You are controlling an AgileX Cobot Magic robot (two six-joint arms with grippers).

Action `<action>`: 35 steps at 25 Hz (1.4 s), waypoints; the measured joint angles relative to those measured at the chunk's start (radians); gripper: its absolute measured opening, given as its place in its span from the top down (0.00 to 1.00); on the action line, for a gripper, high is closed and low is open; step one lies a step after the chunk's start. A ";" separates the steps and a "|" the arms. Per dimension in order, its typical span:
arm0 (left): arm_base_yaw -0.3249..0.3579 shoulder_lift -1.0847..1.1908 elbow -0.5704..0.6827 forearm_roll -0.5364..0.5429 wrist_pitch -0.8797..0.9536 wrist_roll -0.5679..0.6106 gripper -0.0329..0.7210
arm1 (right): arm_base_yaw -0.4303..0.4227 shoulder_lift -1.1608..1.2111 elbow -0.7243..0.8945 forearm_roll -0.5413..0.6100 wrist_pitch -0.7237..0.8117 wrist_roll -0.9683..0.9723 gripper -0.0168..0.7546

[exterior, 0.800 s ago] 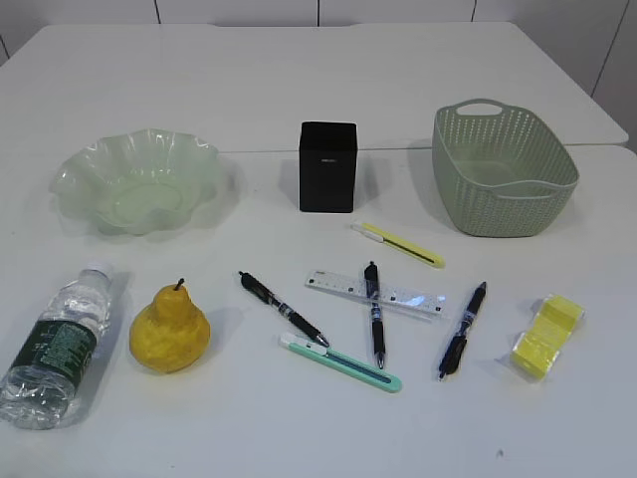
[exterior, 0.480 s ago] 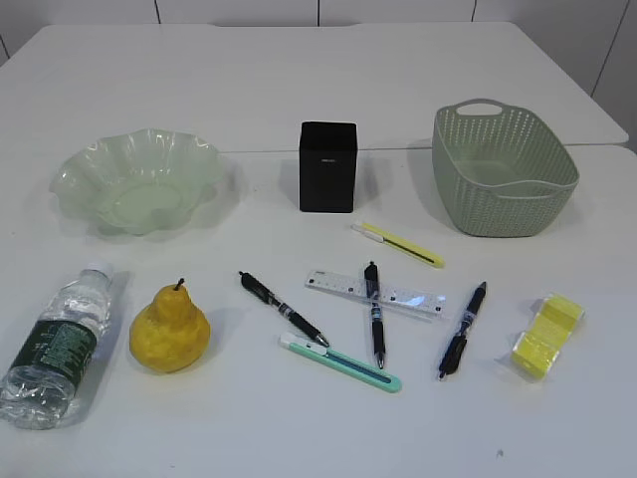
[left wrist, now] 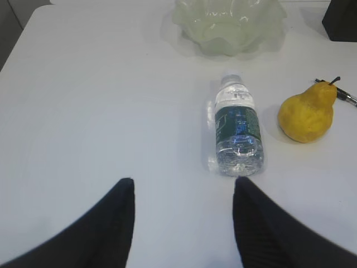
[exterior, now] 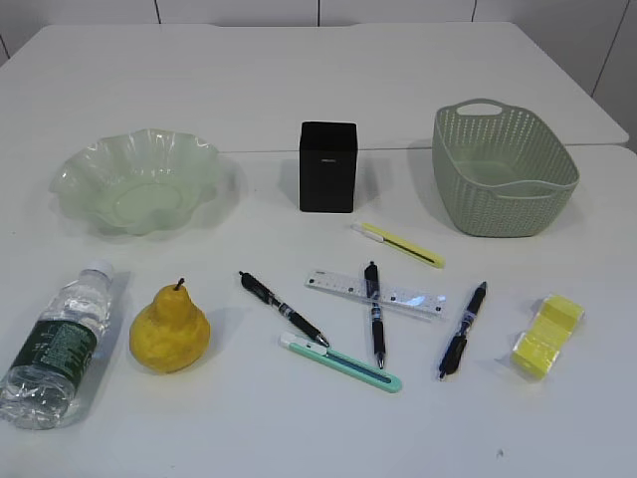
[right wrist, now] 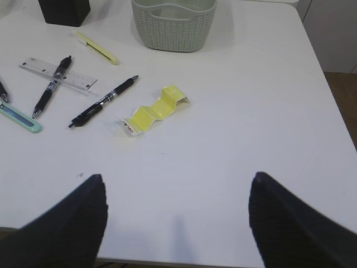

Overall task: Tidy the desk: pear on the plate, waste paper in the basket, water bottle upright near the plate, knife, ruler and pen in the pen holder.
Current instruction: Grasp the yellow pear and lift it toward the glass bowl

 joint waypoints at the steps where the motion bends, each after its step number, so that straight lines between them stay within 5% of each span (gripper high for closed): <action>1: 0.000 0.000 0.000 0.000 0.000 0.000 0.43 | 0.000 0.000 0.000 0.000 0.000 0.000 0.22; 35: 0.000 0.000 0.000 0.000 0.000 0.000 0.43 | 0.000 0.000 0.000 -0.004 0.000 0.004 0.22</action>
